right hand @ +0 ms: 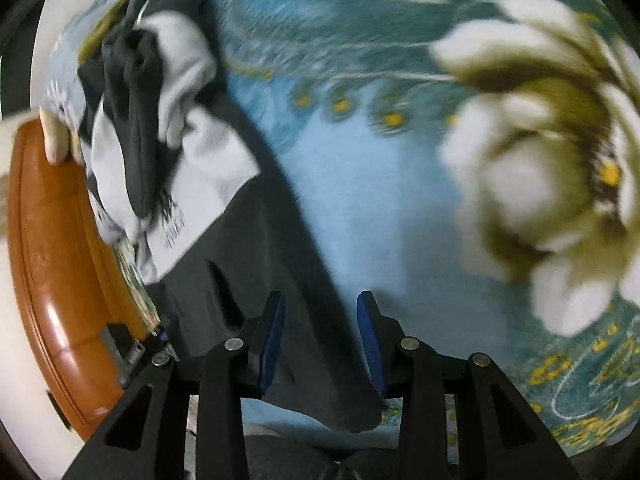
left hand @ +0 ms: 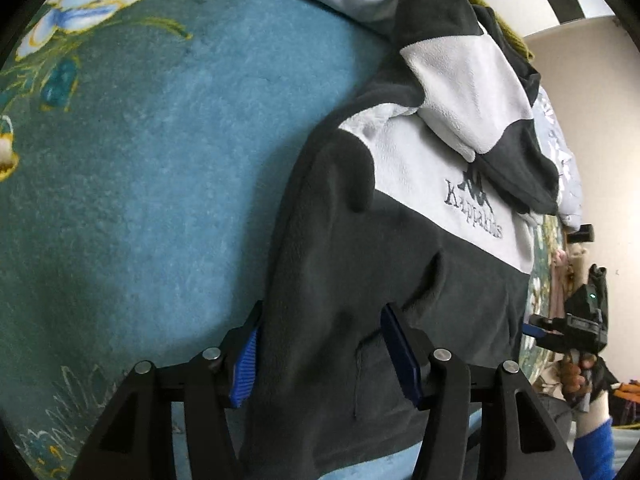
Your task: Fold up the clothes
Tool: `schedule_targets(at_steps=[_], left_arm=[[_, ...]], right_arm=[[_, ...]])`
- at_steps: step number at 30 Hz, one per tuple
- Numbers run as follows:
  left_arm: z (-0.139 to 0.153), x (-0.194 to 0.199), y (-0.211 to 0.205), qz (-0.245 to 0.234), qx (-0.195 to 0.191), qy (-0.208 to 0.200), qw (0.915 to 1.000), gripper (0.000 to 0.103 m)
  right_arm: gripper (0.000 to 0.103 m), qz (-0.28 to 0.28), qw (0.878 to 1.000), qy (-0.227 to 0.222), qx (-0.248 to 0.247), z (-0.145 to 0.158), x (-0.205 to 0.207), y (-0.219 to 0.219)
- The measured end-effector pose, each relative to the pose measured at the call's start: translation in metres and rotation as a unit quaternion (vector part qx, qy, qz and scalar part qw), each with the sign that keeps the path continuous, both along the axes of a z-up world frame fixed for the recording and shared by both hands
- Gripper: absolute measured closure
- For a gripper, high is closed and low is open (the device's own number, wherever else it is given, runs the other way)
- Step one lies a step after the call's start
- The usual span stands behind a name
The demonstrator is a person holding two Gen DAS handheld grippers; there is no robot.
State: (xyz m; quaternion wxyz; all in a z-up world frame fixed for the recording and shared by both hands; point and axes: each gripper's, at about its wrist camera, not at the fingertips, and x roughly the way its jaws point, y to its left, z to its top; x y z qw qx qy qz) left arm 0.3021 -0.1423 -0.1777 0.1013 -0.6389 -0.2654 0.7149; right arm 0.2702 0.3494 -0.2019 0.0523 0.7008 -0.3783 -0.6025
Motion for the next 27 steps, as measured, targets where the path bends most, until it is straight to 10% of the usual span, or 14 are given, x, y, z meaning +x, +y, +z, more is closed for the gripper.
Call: schedule_targets(at_steps=[23,27], left_arm=[[-0.001,0.027,-0.003,-0.037,0.053,-0.046,0.9968,0.047],[0.000,0.028,-0.002,-0.029,0.020,-0.052,0.9980,0.073]], right_arm=[[0.061,0.124,0.992,-0.025,-0.019,-0.017,-0.009,-0.066],[0.063,0.127,0.991,-0.041,-0.026,-0.017,-0.002,-0.068]])
